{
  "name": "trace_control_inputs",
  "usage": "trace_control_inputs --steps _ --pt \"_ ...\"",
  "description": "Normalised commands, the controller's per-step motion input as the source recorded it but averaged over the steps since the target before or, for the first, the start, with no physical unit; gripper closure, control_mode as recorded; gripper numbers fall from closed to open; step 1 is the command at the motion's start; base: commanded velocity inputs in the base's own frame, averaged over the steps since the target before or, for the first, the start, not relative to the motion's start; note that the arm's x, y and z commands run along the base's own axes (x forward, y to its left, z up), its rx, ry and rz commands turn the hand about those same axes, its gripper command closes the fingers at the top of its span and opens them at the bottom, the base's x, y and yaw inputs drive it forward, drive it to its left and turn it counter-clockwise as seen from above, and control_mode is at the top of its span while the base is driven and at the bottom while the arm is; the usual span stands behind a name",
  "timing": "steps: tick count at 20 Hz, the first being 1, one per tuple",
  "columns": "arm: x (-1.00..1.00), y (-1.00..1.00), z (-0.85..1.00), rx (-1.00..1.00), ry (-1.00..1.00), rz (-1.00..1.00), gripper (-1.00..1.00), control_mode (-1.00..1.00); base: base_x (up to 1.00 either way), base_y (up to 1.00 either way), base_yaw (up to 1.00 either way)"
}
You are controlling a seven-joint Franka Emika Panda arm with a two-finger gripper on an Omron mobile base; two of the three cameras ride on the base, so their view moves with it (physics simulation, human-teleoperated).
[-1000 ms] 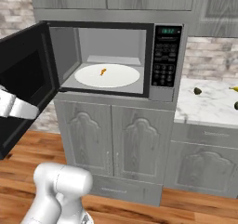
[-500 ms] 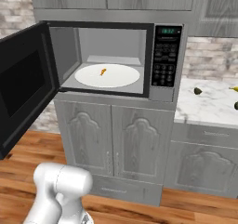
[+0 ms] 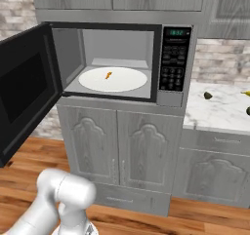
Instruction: Close the microwave door.
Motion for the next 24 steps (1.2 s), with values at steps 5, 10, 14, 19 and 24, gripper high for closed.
trace_control_inputs --steps 5,10,14,19,24 --pt "0.92 0.27 -0.51 -0.04 -0.20 -0.15 -1.00 -1.00 0.00 0.00 0.00" --pt "0.88 -0.19 -0.27 0.00 -0.15 -0.05 -1.00 -1.00 0.00 0.00 0.00" --pt "0.53 -0.08 0.00 0.00 0.00 -0.01 -1.00 -1.00 0.00 0.00 0.00" --pt "0.00 -0.66 0.00 0.06 0.00 -0.05 -1.00 -1.00 0.00 0.00 0.00" --pt "-0.45 -1.00 0.00 0.22 0.00 -0.05 -1.00 -1.00 0.00 0.00 0.00"
